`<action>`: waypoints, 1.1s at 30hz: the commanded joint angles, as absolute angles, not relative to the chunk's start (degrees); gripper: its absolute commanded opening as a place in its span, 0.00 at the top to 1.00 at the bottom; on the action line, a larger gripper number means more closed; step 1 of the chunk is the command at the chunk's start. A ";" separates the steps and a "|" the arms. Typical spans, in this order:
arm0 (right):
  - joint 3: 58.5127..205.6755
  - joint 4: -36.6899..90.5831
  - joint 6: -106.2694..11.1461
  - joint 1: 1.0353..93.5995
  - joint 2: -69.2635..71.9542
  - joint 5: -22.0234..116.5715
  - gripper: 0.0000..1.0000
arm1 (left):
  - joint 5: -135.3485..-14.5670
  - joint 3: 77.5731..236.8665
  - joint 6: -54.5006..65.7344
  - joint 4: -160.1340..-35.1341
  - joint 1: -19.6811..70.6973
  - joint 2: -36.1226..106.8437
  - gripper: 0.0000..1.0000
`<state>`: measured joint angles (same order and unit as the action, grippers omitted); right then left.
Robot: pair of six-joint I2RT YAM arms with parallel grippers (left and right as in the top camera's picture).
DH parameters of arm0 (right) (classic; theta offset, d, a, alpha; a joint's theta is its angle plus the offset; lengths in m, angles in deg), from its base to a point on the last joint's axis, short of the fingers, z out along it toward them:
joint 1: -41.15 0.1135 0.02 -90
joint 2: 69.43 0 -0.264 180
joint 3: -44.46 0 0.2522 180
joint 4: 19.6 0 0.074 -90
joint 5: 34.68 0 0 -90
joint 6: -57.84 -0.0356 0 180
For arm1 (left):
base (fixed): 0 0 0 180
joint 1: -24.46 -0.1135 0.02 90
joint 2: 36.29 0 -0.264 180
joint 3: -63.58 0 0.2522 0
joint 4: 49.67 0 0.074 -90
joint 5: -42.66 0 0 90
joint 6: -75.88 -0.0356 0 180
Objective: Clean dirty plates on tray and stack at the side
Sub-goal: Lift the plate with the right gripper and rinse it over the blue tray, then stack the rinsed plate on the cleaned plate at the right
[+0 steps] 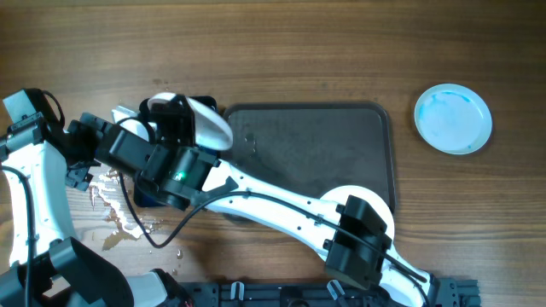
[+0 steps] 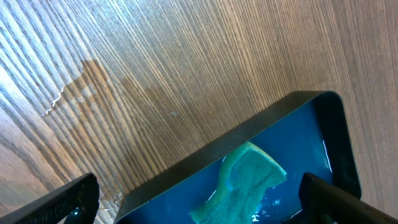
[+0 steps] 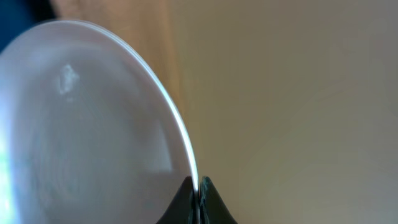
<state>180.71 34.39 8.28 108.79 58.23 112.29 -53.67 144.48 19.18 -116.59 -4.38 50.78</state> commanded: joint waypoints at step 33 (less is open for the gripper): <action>158.05 63.76 -52.04 8.71 50.38 49.51 0.96 | -54.41 144.85 18.06 -116.94 -4.18 51.65 0.00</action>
